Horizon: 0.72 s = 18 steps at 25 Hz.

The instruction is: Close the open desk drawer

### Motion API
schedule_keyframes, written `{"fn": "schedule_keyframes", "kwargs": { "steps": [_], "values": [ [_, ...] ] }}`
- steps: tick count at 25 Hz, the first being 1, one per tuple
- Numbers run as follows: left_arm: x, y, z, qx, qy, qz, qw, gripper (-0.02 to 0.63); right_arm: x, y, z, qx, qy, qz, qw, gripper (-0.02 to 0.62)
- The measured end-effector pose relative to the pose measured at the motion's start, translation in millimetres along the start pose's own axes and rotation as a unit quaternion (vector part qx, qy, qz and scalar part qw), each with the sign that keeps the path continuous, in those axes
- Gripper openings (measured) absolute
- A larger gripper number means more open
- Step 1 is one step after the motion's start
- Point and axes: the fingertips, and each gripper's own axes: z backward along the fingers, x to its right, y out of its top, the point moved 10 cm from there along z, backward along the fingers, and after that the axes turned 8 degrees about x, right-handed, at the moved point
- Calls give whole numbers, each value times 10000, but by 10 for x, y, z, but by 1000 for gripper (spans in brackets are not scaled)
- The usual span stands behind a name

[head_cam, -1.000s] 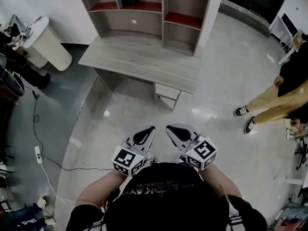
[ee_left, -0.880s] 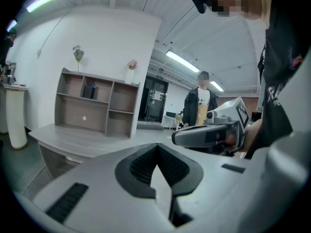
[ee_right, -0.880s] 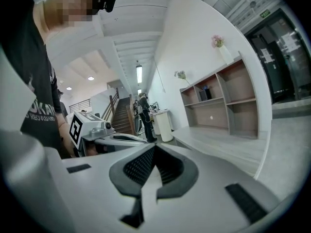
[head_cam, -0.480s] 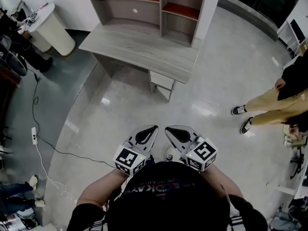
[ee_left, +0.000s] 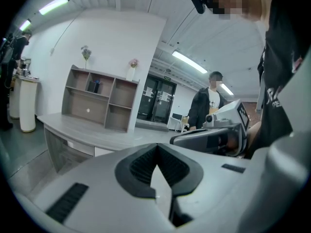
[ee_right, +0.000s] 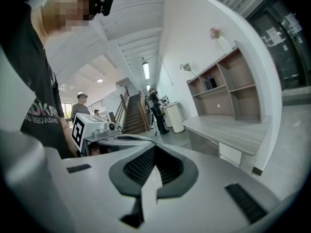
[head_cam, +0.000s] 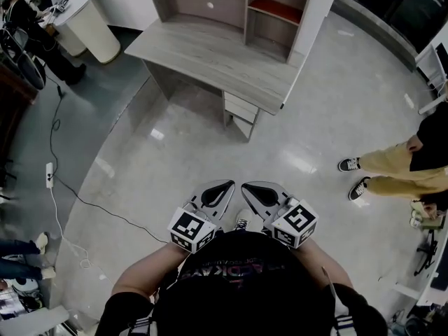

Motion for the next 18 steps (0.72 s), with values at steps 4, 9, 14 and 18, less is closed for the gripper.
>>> {"fn": "schedule_keyframes", "kwargs": {
  "steps": [4,9,14,18],
  "values": [
    [-23,33,6,32,49,-59,10000,9,6,23,-41,36,87,64,9999,17],
    [-64,79,-23,68,73,-113,9999,9,44,45,-87,87,134,77,9998,17],
    [-78,110,-3,54,72,-140,9999,9,18,42,-116,76,173,40,9998,17],
    [-111,114,0,37,75,-114,9999,9,21,48,-138,69,157,-2,9999,17]
  ]
}}
